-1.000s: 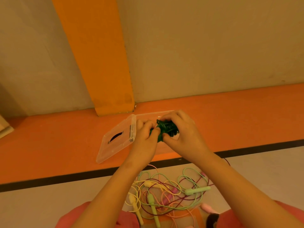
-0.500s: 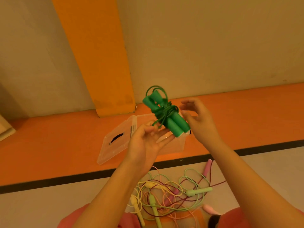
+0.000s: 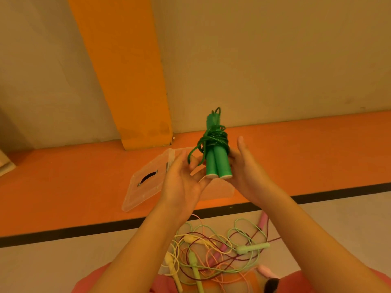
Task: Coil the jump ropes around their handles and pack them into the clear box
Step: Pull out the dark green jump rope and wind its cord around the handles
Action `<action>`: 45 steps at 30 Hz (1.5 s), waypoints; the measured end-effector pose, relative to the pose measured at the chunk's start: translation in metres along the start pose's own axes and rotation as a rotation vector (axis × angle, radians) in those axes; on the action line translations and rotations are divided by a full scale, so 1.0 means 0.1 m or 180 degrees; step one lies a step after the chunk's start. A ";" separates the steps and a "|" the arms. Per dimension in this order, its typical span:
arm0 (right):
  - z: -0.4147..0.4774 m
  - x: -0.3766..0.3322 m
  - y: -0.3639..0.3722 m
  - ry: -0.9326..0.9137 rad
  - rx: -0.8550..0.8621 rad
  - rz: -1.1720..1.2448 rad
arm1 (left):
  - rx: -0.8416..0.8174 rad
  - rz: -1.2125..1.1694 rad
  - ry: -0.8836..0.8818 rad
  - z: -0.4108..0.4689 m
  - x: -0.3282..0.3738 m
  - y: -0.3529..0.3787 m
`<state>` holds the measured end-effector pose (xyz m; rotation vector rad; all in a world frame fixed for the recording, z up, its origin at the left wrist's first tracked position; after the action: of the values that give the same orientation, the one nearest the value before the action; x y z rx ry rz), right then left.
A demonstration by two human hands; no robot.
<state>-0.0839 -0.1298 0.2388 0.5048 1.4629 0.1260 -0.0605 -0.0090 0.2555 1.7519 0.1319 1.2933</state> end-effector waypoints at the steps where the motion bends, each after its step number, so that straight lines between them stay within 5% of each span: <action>1: -0.01 0.01 0.04 0.0010 -0.0065 -0.0062 | -0.0031 0.0099 0.0002 0.01 0.00 -0.01; 7: -0.05 0.10 0.10 -0.0084 0.0092 -0.0157 | 0.0468 0.2024 0.0468 0.07 0.08 -0.15; 14: -0.04 0.01 0.02 -0.0599 0.0392 -0.1509 | 0.0586 0.2741 0.1008 -0.02 0.22 -0.12; 19: -0.03 0.11 0.04 -0.0861 0.0284 -0.2220 | 0.0044 0.2872 0.1381 -0.09 0.29 -0.01; 25: 0.02 0.09 -0.20 -0.0973 0.0729 -0.2115 | 0.0421 0.3579 0.0972 0.14 0.27 -0.37; 29: 0.09 0.09 -0.21 -0.0892 0.0782 -0.1866 | 0.0340 0.3141 0.0294 0.30 0.19 -0.45; 35: 0.36 0.16 -0.12 -0.0111 0.0349 -0.1172 | 0.0411 0.2651 0.0283 0.70 0.15 -0.48; 45: 0.81 1.11 -0.72 0.1012 0.0174 -0.1088 | 0.0280 0.2756 -0.0789 1.35 -0.61 -1.42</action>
<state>-0.0079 -0.1719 0.1100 0.2792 1.8468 -0.1105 0.0782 -0.0442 0.1088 2.1167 -0.8023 1.6424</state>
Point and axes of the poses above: each hand's wrist, its own z-axis towards the middle knuckle, its own y-axis out of the palm, x = y × z, the point moved 6 cm from there along z, towards the middle knuckle
